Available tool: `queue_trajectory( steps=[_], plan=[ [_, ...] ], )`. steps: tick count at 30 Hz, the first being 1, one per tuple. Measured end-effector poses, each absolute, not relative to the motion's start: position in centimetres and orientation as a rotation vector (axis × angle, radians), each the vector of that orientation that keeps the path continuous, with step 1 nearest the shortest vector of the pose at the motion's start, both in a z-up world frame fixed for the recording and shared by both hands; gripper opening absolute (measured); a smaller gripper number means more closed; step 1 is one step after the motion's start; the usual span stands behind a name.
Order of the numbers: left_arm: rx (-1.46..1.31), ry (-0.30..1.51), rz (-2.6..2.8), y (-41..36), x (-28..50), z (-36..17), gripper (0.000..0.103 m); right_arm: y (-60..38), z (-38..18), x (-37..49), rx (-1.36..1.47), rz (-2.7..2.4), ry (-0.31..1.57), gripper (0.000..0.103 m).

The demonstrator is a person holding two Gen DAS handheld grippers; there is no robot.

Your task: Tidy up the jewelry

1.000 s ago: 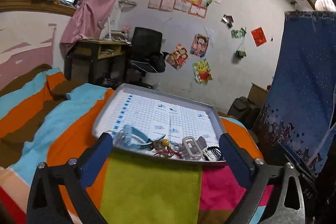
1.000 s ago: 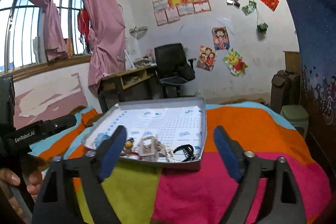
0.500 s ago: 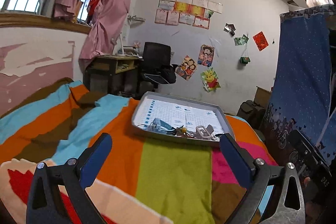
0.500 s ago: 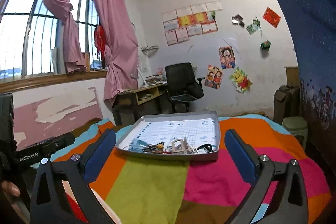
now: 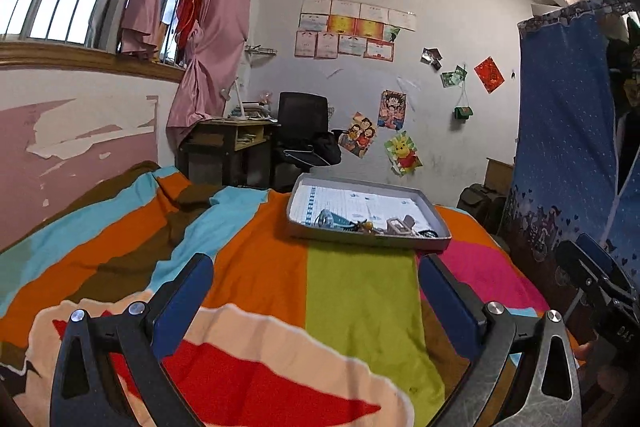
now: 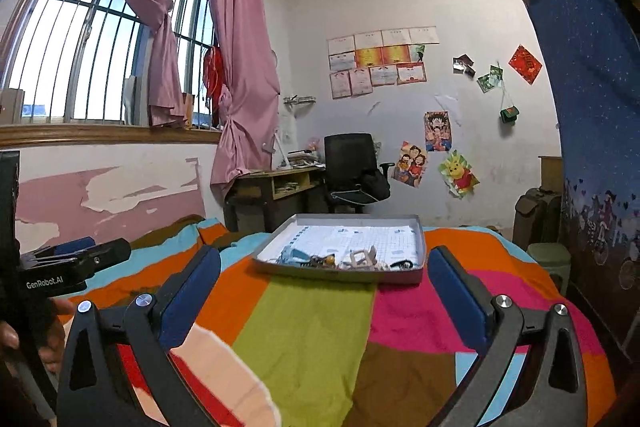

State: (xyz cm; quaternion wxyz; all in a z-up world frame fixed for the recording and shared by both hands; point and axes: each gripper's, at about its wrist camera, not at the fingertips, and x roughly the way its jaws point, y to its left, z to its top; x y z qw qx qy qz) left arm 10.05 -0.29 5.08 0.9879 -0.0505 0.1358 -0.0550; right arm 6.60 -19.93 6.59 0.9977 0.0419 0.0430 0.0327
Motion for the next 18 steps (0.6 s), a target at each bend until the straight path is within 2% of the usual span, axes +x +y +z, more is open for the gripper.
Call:
queue_trajectory(
  steps=[6,18],
  plan=[
    [-0.078,0.238,-0.11,-0.4,8.0,3.2,0.103,-18.8,5.8,4.5,0.081,0.041,0.117,0.102],
    [-0.075,0.253,-0.119,-0.4,7.6,2.0,0.103,-19.8,3.7,5.5,0.113,0.019,0.201,0.102]
  ],
)
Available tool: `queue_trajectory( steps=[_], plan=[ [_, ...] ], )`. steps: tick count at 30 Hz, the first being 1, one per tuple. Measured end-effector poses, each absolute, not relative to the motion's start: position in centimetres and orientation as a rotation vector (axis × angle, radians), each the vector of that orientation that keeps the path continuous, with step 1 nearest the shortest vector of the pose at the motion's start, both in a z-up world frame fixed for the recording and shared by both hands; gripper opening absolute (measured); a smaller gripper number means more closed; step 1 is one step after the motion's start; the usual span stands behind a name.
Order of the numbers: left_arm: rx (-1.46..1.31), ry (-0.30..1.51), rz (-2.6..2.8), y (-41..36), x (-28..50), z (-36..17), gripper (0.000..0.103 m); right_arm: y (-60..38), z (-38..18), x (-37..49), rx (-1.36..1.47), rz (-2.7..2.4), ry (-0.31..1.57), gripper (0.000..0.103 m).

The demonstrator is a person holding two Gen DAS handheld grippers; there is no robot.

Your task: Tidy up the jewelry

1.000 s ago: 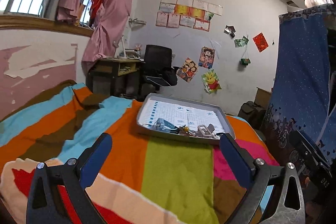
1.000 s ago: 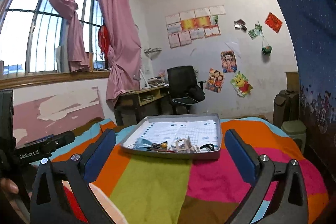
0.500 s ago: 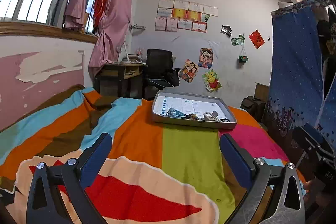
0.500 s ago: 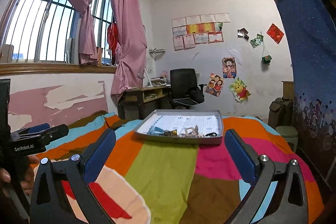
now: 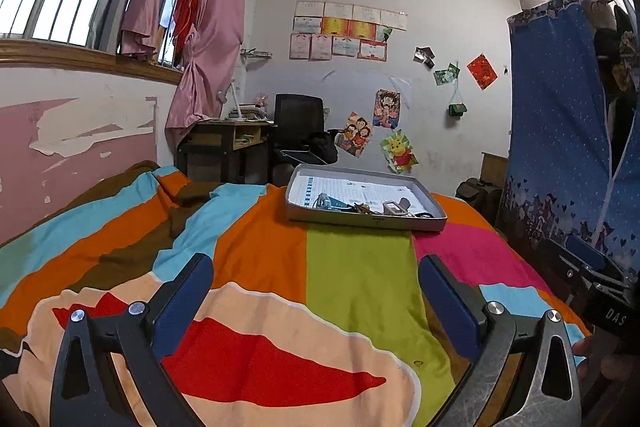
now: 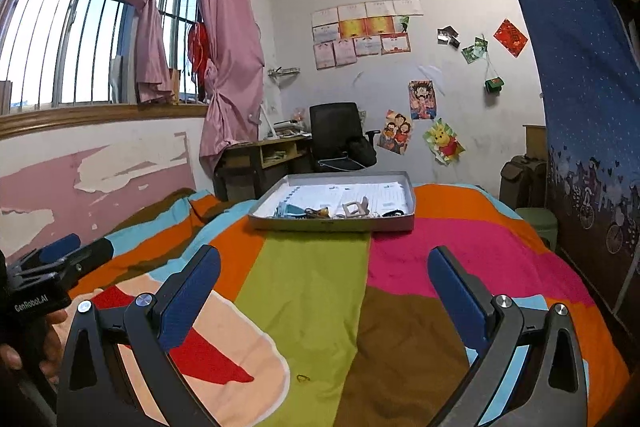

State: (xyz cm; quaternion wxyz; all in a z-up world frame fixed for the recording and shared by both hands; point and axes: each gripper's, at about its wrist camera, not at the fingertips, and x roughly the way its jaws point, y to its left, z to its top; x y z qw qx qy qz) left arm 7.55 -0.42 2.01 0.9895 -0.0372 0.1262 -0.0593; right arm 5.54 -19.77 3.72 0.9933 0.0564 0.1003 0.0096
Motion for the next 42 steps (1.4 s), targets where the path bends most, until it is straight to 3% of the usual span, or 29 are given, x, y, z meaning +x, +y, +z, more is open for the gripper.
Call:
queue_trajectory(
  steps=[42],
  plan=[
    [-0.08,0.261,-0.107,-0.12,7.72,1.64,0.103,-18.97,3.27,5.95,0.111,0.026,0.219,0.102]
  ],
)
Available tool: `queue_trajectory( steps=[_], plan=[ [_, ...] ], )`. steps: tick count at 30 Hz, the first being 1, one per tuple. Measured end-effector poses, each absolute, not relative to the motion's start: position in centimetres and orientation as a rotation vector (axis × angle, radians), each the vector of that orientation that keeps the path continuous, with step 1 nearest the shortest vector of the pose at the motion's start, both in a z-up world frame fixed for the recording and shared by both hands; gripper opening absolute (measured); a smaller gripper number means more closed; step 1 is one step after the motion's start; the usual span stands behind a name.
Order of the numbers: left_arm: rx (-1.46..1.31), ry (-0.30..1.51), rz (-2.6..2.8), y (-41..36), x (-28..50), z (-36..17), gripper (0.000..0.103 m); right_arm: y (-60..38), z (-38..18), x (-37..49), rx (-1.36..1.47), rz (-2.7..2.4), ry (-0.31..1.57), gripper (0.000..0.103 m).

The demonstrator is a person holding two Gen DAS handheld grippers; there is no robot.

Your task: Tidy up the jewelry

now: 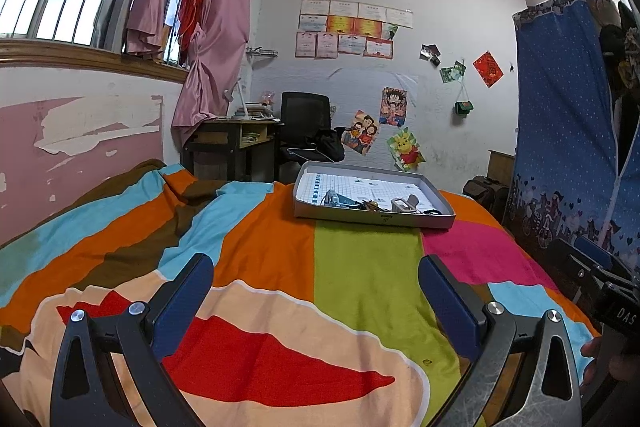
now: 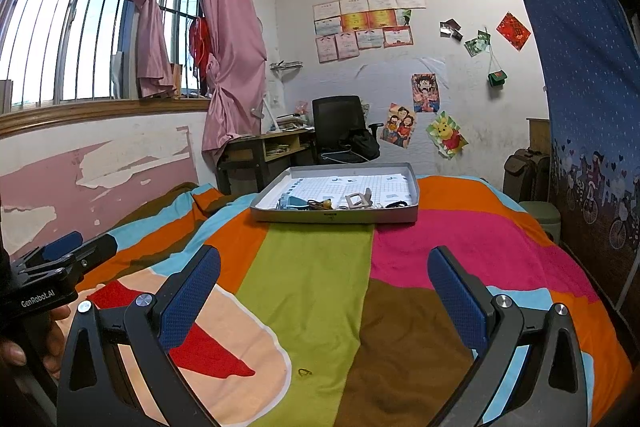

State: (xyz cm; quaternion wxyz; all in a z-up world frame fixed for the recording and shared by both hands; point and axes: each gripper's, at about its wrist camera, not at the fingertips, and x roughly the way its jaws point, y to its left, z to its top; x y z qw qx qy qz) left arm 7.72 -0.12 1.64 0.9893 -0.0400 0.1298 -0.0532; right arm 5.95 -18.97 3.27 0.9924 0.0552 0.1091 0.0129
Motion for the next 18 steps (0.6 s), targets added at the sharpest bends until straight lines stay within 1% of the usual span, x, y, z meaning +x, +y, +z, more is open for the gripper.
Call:
queue_trajectory(
  steps=[18],
  plan=[
    [-0.084,0.272,-0.097,0.7,7.8,1.5,0.103,-18.9,3.3,5.9,0.113,0.025,0.22,0.102]
  ],
)
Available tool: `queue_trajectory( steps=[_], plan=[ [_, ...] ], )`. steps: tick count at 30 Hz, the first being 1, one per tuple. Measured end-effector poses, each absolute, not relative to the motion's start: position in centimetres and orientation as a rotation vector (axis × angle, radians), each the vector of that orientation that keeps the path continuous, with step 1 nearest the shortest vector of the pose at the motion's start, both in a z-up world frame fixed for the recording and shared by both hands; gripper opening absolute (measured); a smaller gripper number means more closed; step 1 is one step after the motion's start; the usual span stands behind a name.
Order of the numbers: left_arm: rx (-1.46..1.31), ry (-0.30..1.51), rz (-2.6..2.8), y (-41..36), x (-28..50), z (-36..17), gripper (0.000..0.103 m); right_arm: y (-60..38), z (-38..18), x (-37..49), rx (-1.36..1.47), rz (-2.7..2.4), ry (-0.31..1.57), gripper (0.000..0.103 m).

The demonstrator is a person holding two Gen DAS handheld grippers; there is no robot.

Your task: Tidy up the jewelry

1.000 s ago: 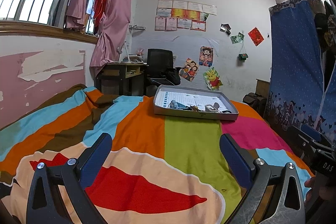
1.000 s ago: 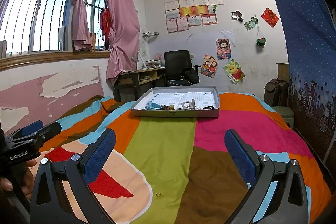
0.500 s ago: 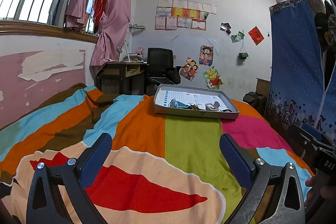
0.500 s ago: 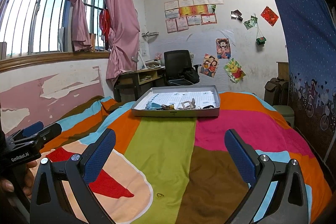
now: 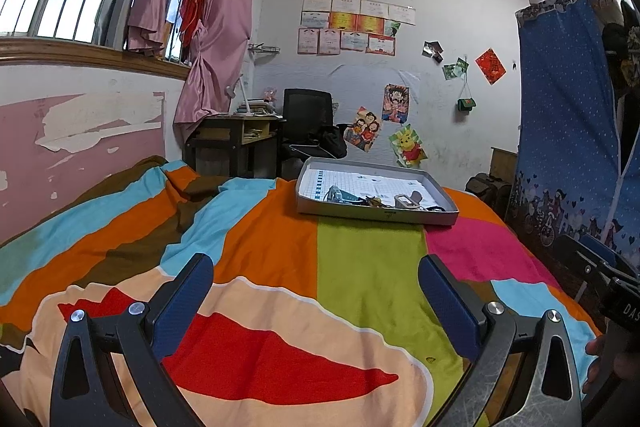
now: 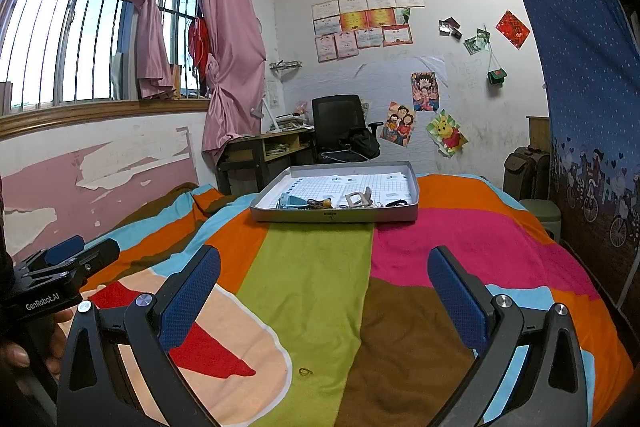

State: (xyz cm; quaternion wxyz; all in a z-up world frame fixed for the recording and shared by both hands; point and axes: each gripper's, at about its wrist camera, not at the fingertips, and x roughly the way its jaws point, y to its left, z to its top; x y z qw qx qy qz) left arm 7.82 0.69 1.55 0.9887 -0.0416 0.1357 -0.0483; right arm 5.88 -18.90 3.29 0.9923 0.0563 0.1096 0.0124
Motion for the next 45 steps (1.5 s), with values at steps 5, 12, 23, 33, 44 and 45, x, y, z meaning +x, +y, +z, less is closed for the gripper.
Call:
queue_trajectory(
  steps=[5,12,23,33,44,45],
  plan=[
    [-0.085,0.272,-0.096,0.75,7.89,1.57,0.103,-18.78,3.28,5.84,0.113,0.025,0.219,0.102],
    [-0.083,0.272,-0.096,0.86,7.92,1.58,0.103,-18.83,3.27,5.85,0.113,0.024,0.22,0.102],
    [-0.083,0.272,-0.097,0.78,7.96,1.61,0.103,-18.79,3.28,5.85,0.115,0.024,0.22,0.102],
    [-0.081,0.272,-0.094,1.12,8.05,1.56,0.103,-18.69,3.3,5.79,0.117,0.024,0.221,0.102],
    [-0.081,0.272,-0.093,0.8,8.03,1.59,0.103,-18.59,3.28,5.8,0.117,0.022,0.221,0.102],
    [-0.081,0.272,-0.093,0.88,8.03,1.59,0.103,-18.66,3.29,5.82,0.117,0.023,0.221,0.102]
  ],
)
